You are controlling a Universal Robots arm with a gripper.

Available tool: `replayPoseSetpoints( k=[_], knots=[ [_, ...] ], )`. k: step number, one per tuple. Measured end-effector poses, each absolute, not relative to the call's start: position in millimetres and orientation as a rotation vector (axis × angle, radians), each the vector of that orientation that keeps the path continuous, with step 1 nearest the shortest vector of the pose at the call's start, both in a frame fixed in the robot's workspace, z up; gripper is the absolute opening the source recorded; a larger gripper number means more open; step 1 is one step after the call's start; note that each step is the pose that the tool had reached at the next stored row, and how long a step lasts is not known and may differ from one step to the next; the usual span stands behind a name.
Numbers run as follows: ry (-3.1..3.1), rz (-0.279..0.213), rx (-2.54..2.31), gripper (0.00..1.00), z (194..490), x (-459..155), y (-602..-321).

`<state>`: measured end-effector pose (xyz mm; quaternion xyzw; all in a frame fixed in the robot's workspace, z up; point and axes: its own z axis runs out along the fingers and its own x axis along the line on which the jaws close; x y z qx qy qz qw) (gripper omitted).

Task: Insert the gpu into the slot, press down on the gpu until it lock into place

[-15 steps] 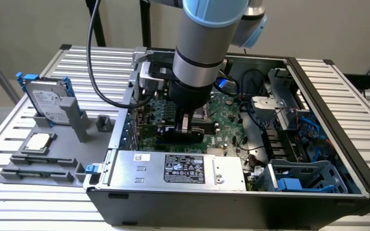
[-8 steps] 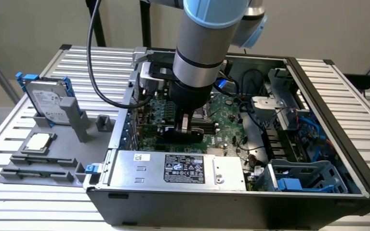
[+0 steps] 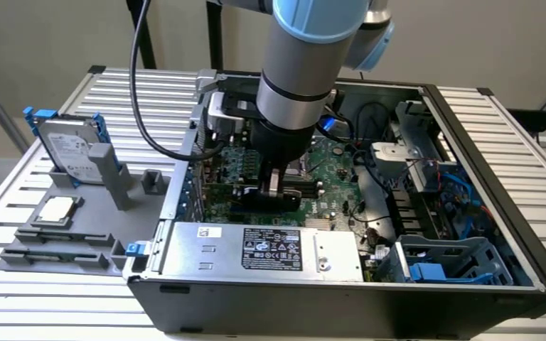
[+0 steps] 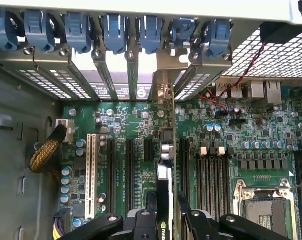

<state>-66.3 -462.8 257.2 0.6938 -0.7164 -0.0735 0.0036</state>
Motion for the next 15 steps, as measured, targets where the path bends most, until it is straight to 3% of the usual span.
replayPoseSetpoints(
  k=[5, 6, 15],
  knots=[
    [-2.246, -0.231, 2.175, 0.27, 257.2, -66.1, -462.8],
    [-2.245, -0.231, 2.175, 0.34, 258.3, -66.0, -462.8],
    [-2.242, -0.231, 2.176, 0.31, 294.8, -66.6, -462.5]
  ],
)
